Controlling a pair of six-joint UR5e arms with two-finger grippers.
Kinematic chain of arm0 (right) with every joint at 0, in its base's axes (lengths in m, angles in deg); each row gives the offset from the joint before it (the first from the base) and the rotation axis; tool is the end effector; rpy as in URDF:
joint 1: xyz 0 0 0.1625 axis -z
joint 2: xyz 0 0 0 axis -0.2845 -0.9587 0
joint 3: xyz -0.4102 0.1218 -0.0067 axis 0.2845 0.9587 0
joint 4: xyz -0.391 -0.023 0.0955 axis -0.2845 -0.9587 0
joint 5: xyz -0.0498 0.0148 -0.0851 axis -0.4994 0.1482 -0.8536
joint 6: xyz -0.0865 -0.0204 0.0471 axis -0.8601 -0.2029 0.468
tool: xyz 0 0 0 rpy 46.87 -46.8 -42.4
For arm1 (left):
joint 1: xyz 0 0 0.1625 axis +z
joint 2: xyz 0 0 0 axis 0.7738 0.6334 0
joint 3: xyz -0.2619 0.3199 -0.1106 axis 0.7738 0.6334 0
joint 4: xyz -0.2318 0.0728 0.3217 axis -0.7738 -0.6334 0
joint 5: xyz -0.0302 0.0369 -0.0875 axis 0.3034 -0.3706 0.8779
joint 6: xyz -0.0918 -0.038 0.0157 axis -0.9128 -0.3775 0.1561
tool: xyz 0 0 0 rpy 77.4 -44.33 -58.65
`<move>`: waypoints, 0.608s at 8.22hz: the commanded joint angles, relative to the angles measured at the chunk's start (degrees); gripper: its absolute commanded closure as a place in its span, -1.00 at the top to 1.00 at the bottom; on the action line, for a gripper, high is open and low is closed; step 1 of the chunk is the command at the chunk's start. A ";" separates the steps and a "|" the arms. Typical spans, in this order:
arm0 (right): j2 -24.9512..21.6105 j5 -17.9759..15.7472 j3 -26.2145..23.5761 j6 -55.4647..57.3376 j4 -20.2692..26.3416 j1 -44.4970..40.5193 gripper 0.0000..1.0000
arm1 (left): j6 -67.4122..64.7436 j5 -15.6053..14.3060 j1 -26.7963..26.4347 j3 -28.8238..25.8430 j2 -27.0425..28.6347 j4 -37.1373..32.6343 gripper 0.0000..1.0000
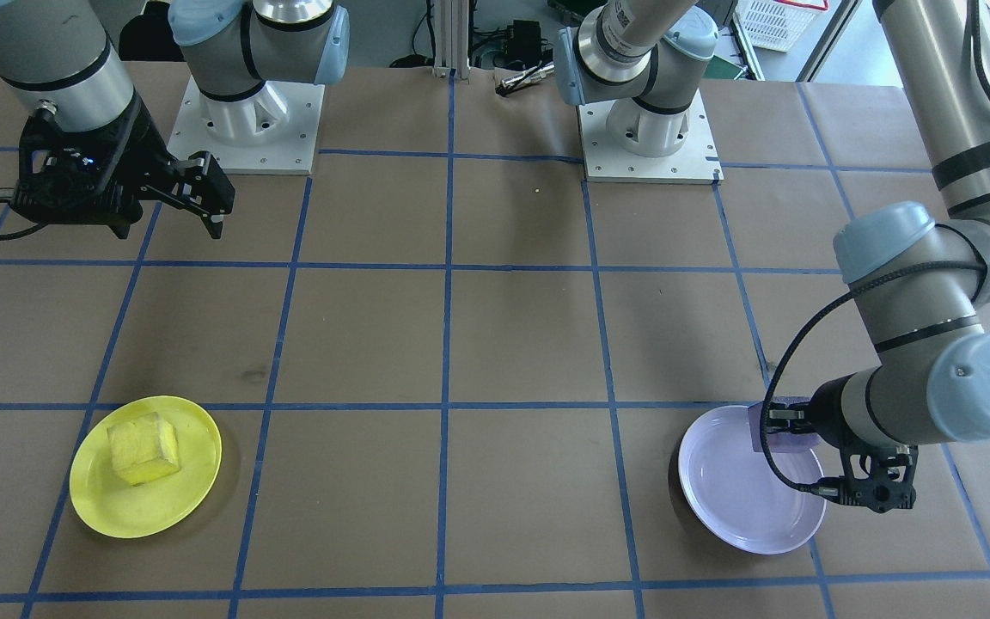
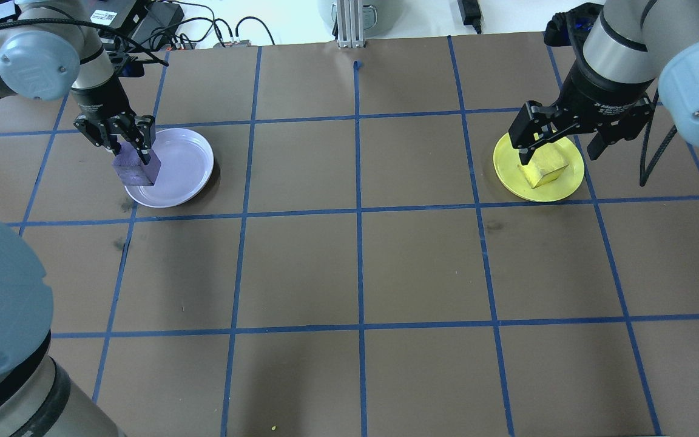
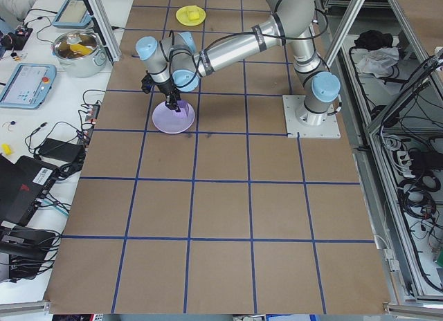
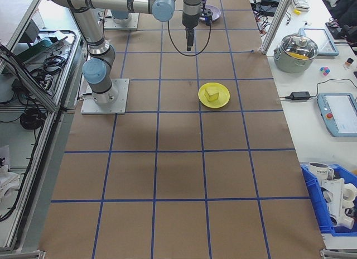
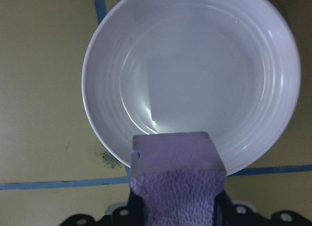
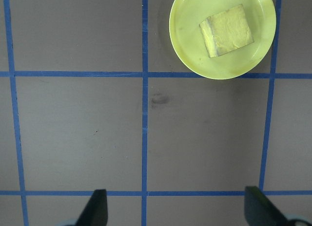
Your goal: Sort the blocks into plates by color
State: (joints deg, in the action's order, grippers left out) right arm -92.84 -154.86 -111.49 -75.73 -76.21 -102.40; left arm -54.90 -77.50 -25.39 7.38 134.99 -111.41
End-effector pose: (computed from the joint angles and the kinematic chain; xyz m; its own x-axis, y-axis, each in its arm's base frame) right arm 0.0979 -0.4711 0.4606 -0.9997 -0.0181 0.0142 -0.0178 0.9996 0.0196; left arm 0.0373 -0.6576 0.2834 -0.9961 0.0784 -0.0415 0.0663 0.9690 0.2379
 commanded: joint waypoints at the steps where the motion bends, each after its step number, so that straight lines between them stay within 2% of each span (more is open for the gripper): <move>1: 0.01 -0.05 0.08 -0.04 -0.18 0.00 1.00 | 0.08 1.67 0.06 -0.11 2.16 2.14 -0.77; 3: 0.01 -0.05 0.08 0.40 -0.01 0.00 1.00 | -0.09 1.86 -0.46 -0.02 3.73 4.07 -0.69; 4: 0.01 -0.14 0.08 1.01 0.34 0.00 1.00 | -0.18 1.77 -0.38 -0.02 3.74 4.43 -0.54; 5: -0.07 -0.14 0.00 1.02 0.34 0.00 1.00 | -1.23 1.68 -0.38 -0.02 3.74 4.52 0.00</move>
State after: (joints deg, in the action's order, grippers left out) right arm -92.83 -154.96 -111.41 -75.11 -76.08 -102.40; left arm -55.06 -75.76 -25.72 7.36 138.46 -107.50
